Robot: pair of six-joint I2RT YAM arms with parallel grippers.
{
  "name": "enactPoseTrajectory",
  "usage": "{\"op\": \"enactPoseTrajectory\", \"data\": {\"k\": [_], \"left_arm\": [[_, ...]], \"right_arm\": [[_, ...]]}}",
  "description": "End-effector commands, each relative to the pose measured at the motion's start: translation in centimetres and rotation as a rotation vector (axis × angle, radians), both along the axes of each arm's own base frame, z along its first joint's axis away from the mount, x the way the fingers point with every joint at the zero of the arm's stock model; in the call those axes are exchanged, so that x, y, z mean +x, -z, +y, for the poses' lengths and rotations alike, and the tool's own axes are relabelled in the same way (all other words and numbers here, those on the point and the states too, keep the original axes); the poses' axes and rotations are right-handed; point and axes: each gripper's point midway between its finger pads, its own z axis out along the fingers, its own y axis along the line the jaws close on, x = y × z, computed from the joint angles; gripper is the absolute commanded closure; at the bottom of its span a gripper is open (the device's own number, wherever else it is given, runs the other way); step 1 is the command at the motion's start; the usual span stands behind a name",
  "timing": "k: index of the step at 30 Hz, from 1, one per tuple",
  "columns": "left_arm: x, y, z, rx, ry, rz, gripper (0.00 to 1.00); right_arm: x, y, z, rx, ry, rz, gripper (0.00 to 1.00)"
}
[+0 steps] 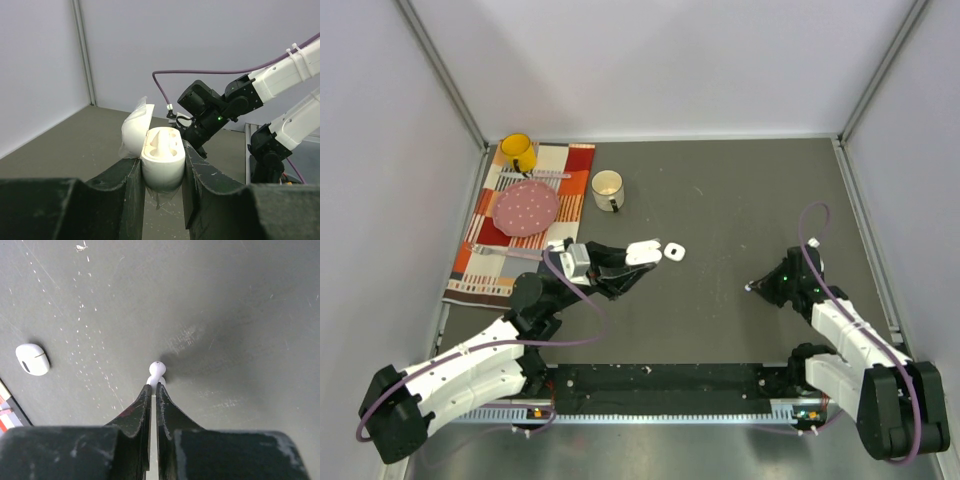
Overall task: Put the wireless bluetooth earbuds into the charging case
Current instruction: Pick up the right earbud from the center of the board, then insert the right earbud into the right side groove of the charging case.
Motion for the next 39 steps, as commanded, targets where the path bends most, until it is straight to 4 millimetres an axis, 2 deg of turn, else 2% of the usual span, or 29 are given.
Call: {"op": "enactPoseTrajectory", "data": {"k": [1,3,6,9,10,11,12,13,14,15,17,18,20,21,23,24,27,30,39], "left_arm": [[-0.3,-1.4,0.4,-0.033,-0.008,-0.049,1.0],[-0.4,-1.2,0.3,-0.021,-0.005,-0.068,1.0],[-0.5,-1.1,0.4,-0.014,-0.016,-0.11,1.0],[-0.3,-0.8,0.6,0.009,-0.043,-0.172,1.0],[-0.3,-0.7,0.6,0.016,-0.049,-0.188,1.0],[0.0,-0.5,0.8,0.035,-0.075,-0.229,1.0],[0.1,-0.3,0.8,0.046,-0.084,-0.245,1.0],[0.2,0.0,0.7,0.065,-0.09,-0.257,1.0],[0.3,0.0,0.7,0.083,-0.098,-0.293,1.0],[0.4,0.2,0.7,0.095,-0.104,-0.303,1.0],[0.6,0.5,0.5,0.116,-0.111,-0.323,1.0],[0.7,0.6,0.5,0.122,-0.113,-0.329,1.0],[0.8,0.8,0.3,0.131,-0.112,-0.332,1.0],[0.9,0.8,0.2,0.133,-0.113,-0.33,1.0],[1.0,0.9,0.1,0.133,-0.11,-0.331,1.0],[1.1,0.9,0.1,0.133,-0.112,-0.327,1.0],[1.2,0.9,0.0,0.132,-0.114,-0.325,1.0],[1.4,0.8,0.0,0.125,-0.122,-0.323,1.0],[2.0,0.7,0.2,0.118,-0.157,-0.32,1.0]], "right_arm": [[1.6,-2.0,0.3,0.004,-0.012,-0.059,1.0],[1.7,-2.8,0.9,0.028,-0.037,-0.075,1.0],[2.1,-5.2,2.4,0.097,-0.096,-0.123,1.0],[2.1,-9.6,5.4,0.256,-0.203,-0.162,1.0],[2.4,-11.9,6.2,0.305,-0.232,-0.196,1.0],[1.7,-13.4,7.3,0.373,-0.283,-0.197,1.0],[1.6,-14.7,7.8,0.414,-0.292,-0.202,1.0],[1.7,-17.1,8.1,0.433,-0.311,-0.249,1.0],[1.2,-18.2,8.5,0.462,-0.336,-0.249,1.0],[1.4,-20.4,8.8,0.486,-0.347,-0.285,1.0],[0.7,-22.8,9.7,0.542,-0.4,-0.306,1.0],[0.7,-25.0,10.0,0.558,-0.415,-0.34,1.0],[0.0,-26.6,11.1,0.587,-0.461,-0.329,1.0],[-0.3,-28.5,11.4,0.597,-0.48,-0.349,1.0],[-1.0,-30.2,12.5,0.612,-0.523,-0.362,1.0],[-1.0,-31.8,12.7,0.617,-0.528,-0.389,1.0],[-1.7,-33.8,13.7,0.677,-0.532,-0.364,1.0],[-2.7,-34.9,15.0,0.715,-0.591,-0.341,1.0],[-4.2,-33.6,17.5,0.745,-0.575,-0.181,1.0]]}}
